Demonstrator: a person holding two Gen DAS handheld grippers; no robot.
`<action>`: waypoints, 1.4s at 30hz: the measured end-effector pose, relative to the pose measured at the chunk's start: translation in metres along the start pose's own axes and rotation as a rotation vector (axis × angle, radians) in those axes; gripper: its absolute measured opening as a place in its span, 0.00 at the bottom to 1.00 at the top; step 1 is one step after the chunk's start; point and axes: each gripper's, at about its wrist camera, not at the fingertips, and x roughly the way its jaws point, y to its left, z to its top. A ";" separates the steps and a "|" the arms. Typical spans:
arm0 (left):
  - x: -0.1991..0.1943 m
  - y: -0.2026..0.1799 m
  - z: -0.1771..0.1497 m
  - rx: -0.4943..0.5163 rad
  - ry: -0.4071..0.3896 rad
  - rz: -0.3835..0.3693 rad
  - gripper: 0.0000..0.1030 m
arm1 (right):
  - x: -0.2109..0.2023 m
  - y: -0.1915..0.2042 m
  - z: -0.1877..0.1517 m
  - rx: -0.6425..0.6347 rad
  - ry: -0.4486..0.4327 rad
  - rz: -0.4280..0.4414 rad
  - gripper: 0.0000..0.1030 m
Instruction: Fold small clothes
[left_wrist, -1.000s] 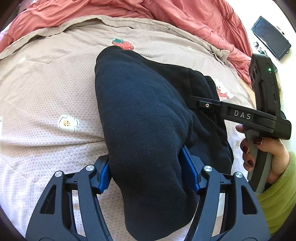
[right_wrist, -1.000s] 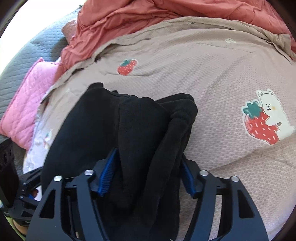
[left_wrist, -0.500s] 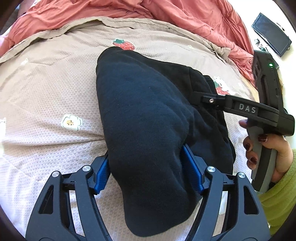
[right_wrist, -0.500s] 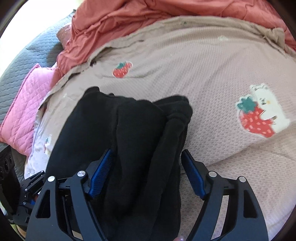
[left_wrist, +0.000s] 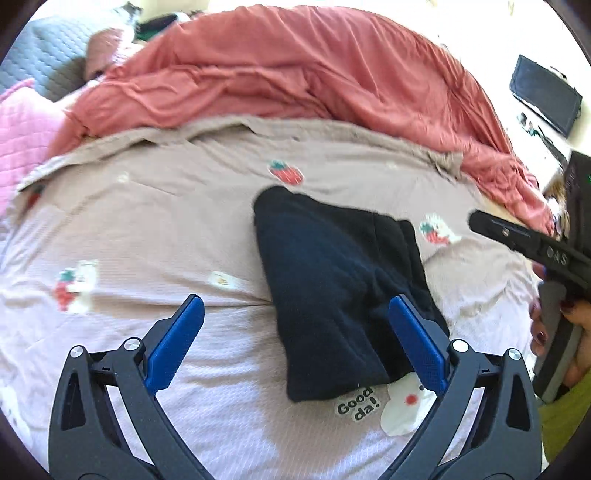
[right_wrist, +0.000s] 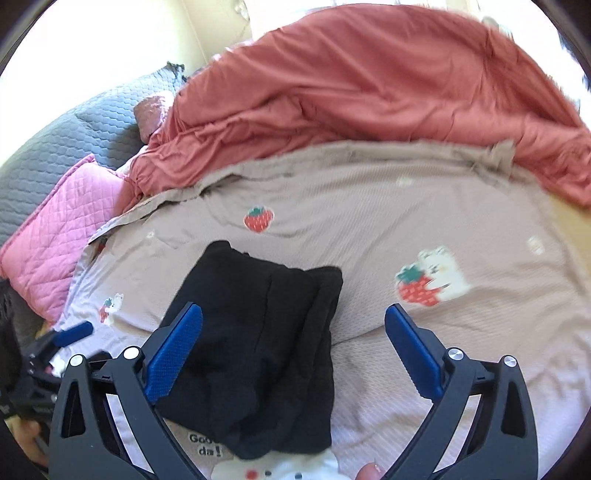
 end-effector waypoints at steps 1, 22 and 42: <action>-0.009 0.002 0.000 -0.009 -0.012 0.008 0.91 | -0.009 0.003 -0.001 -0.007 -0.019 -0.006 0.96; -0.113 -0.009 -0.080 -0.042 -0.036 0.077 0.91 | -0.123 0.050 -0.102 -0.001 0.016 -0.093 0.96; -0.116 -0.016 -0.107 -0.050 0.032 0.139 0.91 | -0.122 0.065 -0.148 -0.063 0.081 -0.112 0.96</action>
